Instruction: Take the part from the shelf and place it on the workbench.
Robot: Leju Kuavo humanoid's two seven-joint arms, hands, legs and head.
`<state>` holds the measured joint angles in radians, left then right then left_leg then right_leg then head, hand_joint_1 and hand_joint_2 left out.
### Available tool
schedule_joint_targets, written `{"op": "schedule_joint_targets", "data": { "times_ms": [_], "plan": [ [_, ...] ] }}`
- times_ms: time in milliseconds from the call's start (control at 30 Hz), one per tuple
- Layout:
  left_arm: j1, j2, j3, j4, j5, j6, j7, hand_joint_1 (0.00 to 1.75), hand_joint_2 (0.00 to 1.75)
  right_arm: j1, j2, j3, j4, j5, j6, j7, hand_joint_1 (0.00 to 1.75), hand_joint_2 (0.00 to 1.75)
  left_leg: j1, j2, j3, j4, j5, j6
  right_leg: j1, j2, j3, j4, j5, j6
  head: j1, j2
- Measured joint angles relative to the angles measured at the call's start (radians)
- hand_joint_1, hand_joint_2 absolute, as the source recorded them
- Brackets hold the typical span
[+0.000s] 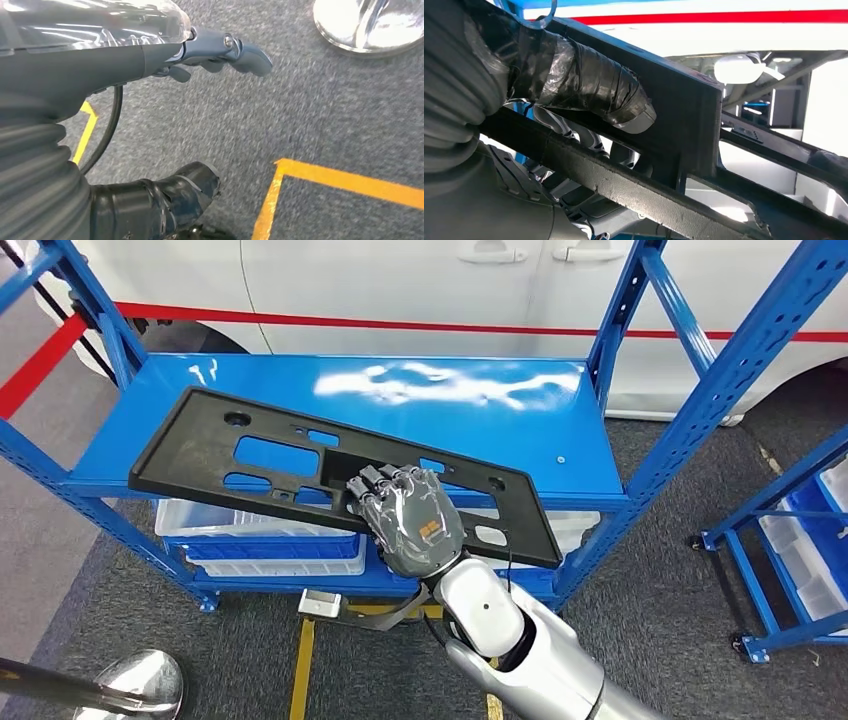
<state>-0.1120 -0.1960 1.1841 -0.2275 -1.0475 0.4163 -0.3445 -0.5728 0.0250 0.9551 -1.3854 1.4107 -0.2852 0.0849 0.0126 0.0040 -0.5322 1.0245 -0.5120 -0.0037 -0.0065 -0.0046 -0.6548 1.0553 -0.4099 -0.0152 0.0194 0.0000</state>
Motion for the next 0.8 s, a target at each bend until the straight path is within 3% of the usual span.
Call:
{"op": "schedule_joint_targets", "data": {
  "times_ms": [100,167,233,267,300,333,367,433,500,600,633,700,767,800],
  "plan": [
    [0.002,0.000,0.000,0.000,0.000,0.001,0.000,0.00,1.75,0.002,0.006,-0.002,0.003,-0.004,-0.005,-0.005,1.75,1.75,0.001,0.002,-0.009,-0.007,0.026,0.018,0.000,0.001,-0.006,0.000,0.003,0.019,0.000,0.000],
    [0.001,0.000,0.000,0.000,0.000,0.001,0.000,0.00,1.75,0.003,0.007,-0.005,0.006,-0.008,-0.007,-0.008,1.75,1.75,0.006,0.006,-0.023,-0.013,0.047,0.034,-0.001,0.002,-0.029,0.055,-0.057,0.027,0.001,0.000],
    [0.001,0.001,0.000,0.000,-0.001,0.001,0.000,0.00,1.75,0.005,0.007,-0.008,0.009,-0.011,-0.008,-0.009,1.75,1.75,0.004,0.007,-0.045,-0.011,0.063,0.042,-0.003,0.003,-0.065,0.176,-0.149,0.032,0.001,0.000],
    [0.001,0.001,0.000,0.000,-0.001,0.001,0.000,0.00,1.75,0.006,0.007,-0.009,0.011,-0.012,-0.008,-0.010,1.75,1.75,0.003,0.007,-0.056,-0.010,0.070,0.043,-0.004,0.003,-0.077,0.232,-0.178,0.033,0.001,0.000],
    [0.001,0.002,0.000,0.000,-0.001,0.002,0.000,0.00,1.75,0.008,0.007,-0.009,0.014,-0.014,-0.008,-0.012,1.75,1.75,0.003,0.007,-0.068,-0.008,0.077,0.043,-0.006,0.003,-0.075,0.263,-0.188,0.034,0.001,0.000],
    [0.001,0.002,0.000,0.000,-0.001,0.002,0.000,0.00,1.75,0.010,0.007,-0.010,0.016,-0.015,-0.008,-0.013,1.75,1.75,0.002,0.007,-0.078,-0.005,0.083,0.041,-0.006,0.003,-0.056,0.258,-0.178,0.034,0.001,0.000],
    [0.002,0.002,0.000,0.000,-0.001,0.002,0.000,0.00,1.75,0.011,0.007,-0.010,0.017,-0.016,-0.008,-0.015,1.75,1.75,0.002,0.007,-0.088,-0.003,0.088,0.039,-0.007,0.003,-0.019,0.219,-0.156,0.032,0.001,0.000],
    [0.002,0.000,0.000,0.000,-0.001,0.002,0.000,0.00,1.75,0.010,0.011,-0.012,0.019,-0.019,-0.009,-0.017,1.75,1.75,0.001,0.006,-0.103,0.003,0.098,0.032,-0.004,0.003,0.081,0.078,-0.121,0.023,0.001,0.000],
    [0.002,-0.001,0.000,0.000,-0.001,0.003,0.000,0.00,1.75,0.009,0.016,-0.015,0.019,-0.021,-0.010,-0.019,1.75,1.75,-0.001,0.006,-0.110,0.005,0.109,0.020,0.002,0.003,0.134,-0.011,-0.113,0.015,0.001,0.000],
    [0.002,-0.001,0.000,0.000,-0.002,0.004,0.000,0.00,1.75,0.008,0.020,-0.016,0.019,-0.023,-0.013,-0.019,1.75,1.75,0.000,0.006,-0.115,0.001,0.124,0.001,0.003,0.002,0.125,-0.024,-0.097,0.001,0.002,0.000],
    [0.003,-0.001,0.000,0.000,-0.002,0.005,0.000,0.00,1.75,0.008,0.022,-0.016,0.020,-0.023,-0.014,-0.019,1.75,1.75,0.000,0.005,-0.122,0.011,0.110,-0.004,0.000,0.001,0.118,-0.026,-0.088,-0.008,0.002,0.000],
    [0.004,-0.001,0.000,0.000,-0.002,0.007,0.000,0.00,1.75,0.007,0.026,-0.016,0.020,-0.024,-0.014,-0.019,1.75,1.75,0.002,0.003,-0.151,0.084,0.034,-0.012,-0.005,-0.002,0.099,-0.031,-0.067,-0.024,0.000,0.000],
    [0.005,-0.001,0.000,0.000,-0.002,0.007,0.000,0.00,1.75,0.008,0.029,-0.017,0.022,-0.024,-0.014,-0.019,1.75,1.75,0.004,0.003,-0.186,0.210,-0.049,-0.019,-0.004,-0.002,0.075,-0.030,-0.049,-0.029,-0.001,0.000],
    [0.005,-0.001,0.000,0.000,-0.002,0.007,0.000,0.00,1.75,0.008,0.029,-0.017,0.024,-0.024,-0.014,-0.019,1.75,1.75,0.006,0.003,-0.192,0.256,-0.064,-0.022,-0.003,-0.002,0.062,-0.029,-0.040,-0.029,-0.001,0.000]
  ]
}}
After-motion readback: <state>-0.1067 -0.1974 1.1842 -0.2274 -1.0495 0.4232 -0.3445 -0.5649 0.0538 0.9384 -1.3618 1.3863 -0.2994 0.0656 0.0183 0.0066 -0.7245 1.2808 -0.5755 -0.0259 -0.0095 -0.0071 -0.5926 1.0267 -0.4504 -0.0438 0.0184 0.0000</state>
